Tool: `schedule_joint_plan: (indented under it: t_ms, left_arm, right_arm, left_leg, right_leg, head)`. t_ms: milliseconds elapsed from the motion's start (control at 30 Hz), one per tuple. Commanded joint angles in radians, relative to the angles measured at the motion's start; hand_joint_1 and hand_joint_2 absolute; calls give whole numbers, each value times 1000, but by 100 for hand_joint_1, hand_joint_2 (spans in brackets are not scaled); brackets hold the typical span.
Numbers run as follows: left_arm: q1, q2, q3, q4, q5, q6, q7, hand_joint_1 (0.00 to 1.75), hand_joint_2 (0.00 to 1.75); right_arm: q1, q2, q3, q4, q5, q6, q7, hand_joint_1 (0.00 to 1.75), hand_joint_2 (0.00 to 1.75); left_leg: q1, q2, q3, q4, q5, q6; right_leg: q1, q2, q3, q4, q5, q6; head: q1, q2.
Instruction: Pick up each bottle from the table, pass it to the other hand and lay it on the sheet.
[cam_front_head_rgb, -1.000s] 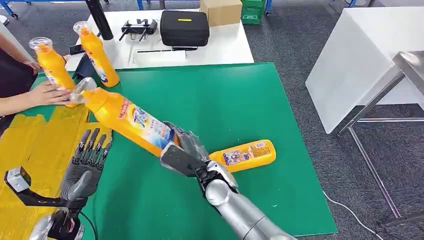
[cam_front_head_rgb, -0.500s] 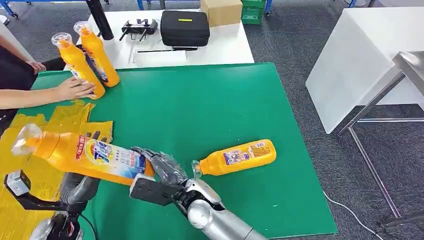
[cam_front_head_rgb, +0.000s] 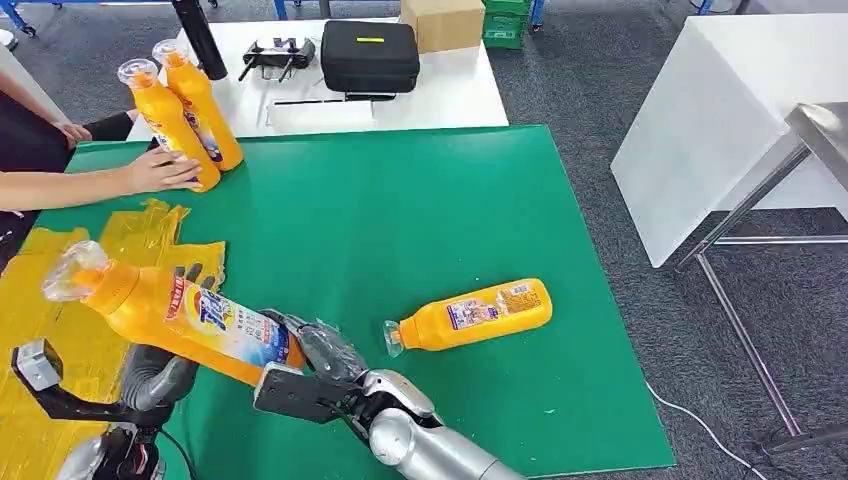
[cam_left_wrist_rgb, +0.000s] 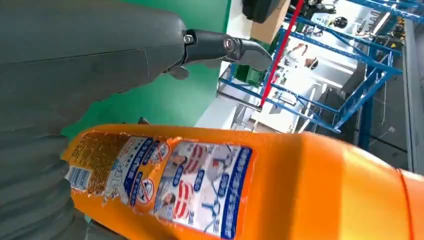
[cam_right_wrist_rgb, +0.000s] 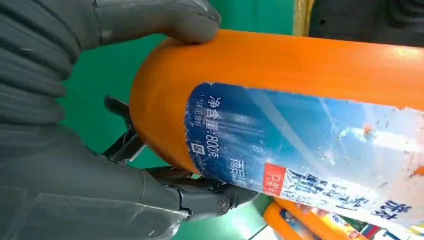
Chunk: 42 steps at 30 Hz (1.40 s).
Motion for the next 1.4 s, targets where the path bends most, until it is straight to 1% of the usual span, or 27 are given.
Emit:
schedule_joint_plan:
  t_ms: [33,133,200,333,433,567,667,700,733,867,900,933,967,1000,1100,1133,1167,1267,1300,1367,1400]
  left_arm:
    - [-55,26,-67,7,-102,9,-50,0,175]
    - [-58,32,-74,7,-108,3,-50,0,175]
    - [-61,58,-91,8,-142,-12,-67,0,175]
    - [-70,87,-123,15,-216,-34,-101,0,175]
    - [-72,89,-125,15,-218,-35,-101,0,175]
    - [-76,114,-148,15,-255,-43,-112,0,175]
    - [-74,122,-151,16,-268,-39,-116,0,175]
    - [-76,117,-149,17,-272,-33,-122,68,175]
    - [-76,115,-150,16,-272,-33,-122,175,175]
    - [-74,112,-148,14,-270,-32,-125,175,175]
    - [-74,112,-148,14,-270,-32,-125,175,175]
    - [-74,112,-148,14,-270,-32,-125,175,175]
    - [-68,109,-141,9,-268,-31,-128,175,175]
    - [-66,107,-139,7,-267,-31,-128,175,175]
    - [-61,101,-134,6,-266,-32,-131,175,175]
    - [-61,101,-134,6,-266,-32,-131,175,175]
    - [-61,101,-134,6,-266,-32,-131,175,175]
    - [-61,101,-134,6,-266,-32,-131,175,175]
    - [-61,101,-134,6,-266,-32,-131,175,175]
    - [-60,98,-134,6,-265,-32,-132,175,175]
    - [-59,96,-132,6,-264,-32,-133,175,175]
  right_arm:
    - [-39,-11,53,89,-8,13,2,175,175]
    - [-39,-12,54,88,-8,14,2,175,175]
    - [-40,-10,54,87,-9,17,2,175,175]
    - [-42,-4,53,91,-10,22,-1,175,175]
    - [-43,-4,54,92,-11,23,-1,175,175]
    - [-44,-3,55,91,-11,29,-1,175,175]
    - [-45,-1,58,91,-11,32,-1,175,175]
    - [-45,-1,60,90,-11,34,-1,175,175]
    - [-44,-2,60,90,-11,34,-1,175,175]
    - [-44,-3,60,89,-11,33,-2,175,175]
    - [-44,-3,60,89,-11,33,-2,175,175]
    - [-44,-3,60,89,-11,33,-2,175,175]
    - [-42,-6,60,87,-10,32,-2,175,175]
    - [-41,-7,60,86,-10,31,-2,175,175]
    - [-39,-10,58,83,-8,28,-2,175,175]
    - [-39,-10,58,83,-8,28,-2,175,175]
    - [-39,-10,58,83,-8,28,-2,175,175]
    - [-39,-10,58,83,-8,28,-2,175,175]
    - [-39,-10,58,83,-8,28,-2,175,175]
    - [-38,-11,58,83,-7,27,-2,175,175]
    - [-38,-11,58,84,-7,26,-2,175,175]
  left_leg:
    - [1,-1,3,0,-1,-2]
    - [1,-2,2,0,-1,-1]
    - [2,-2,4,1,-2,-3]
    - [1,-1,2,0,-1,-2]
    - [2,-1,5,2,-3,-3]
    - [1,-1,2,0,0,-1]
    - [1,-1,4,1,-2,-2]
    - [1,0,3,0,-1,-2]
    - [2,0,4,1,-3,-3]
    - [1,-1,2,0,-1,-2]
    - [2,-1,6,3,-4,-4]
    - [1,-1,3,0,-1,-2]
    - [2,0,5,2,-3,-3]
    - [1,0,3,0,-1,-2]
    - [2,0,4,1,-2,-3]
    - [1,0,3,0,-1,-2]
    - [1,0,5,1,-2,-3]
    - [1,0,3,0,-1,-2]
    - [2,0,5,1,-3,-3]
    - [1,0,3,0,-1,-2]
    - [1,0,4,1,-2,-2]
  right_leg:
    - [1,-3,4,0,-1,-1]
    - [1,-2,3,0,-1,0]
    - [2,-4,6,0,-3,-1]
    - [1,-2,3,0,-1,-1]
    - [2,-3,6,1,-3,-1]
    - [1,-2,2,0,-1,0]
    - [1,-2,4,0,-2,-1]
    - [1,-2,3,0,-1,-1]
    - [2,-2,5,0,-3,-1]
    - [1,-2,3,0,-1,-1]
    - [2,-3,8,1,-4,-1]
    - [1,-2,4,0,-2,-1]
    - [2,-2,6,1,-3,-1]
    - [1,-2,3,0,-1,-1]
    - [2,-2,6,0,-3,-1]
    - [1,-2,4,-1,-1,-1]
    - [1,-2,6,0,-3,-1]
    - [1,-2,4,0,-1,-1]
    - [2,-2,6,0,-3,-1]
    - [1,-1,3,-1,-1,-1]
    - [1,-2,5,0,-2,-1]
  head:
    - [0,0]
    - [0,0]
    - [0,0]
    - [0,0]
    - [0,0]
    - [0,0]
    - [0,0]
    - [0,0]
    - [0,0]
    - [0,0]
    - [0,0]
    - [0,0]
    - [0,0]
    - [0,0]
    - [0,0]
    - [0,0]
    - [0,0]
    - [0,0]
    - [0,0]
    - [0,0]
    - [0,0]
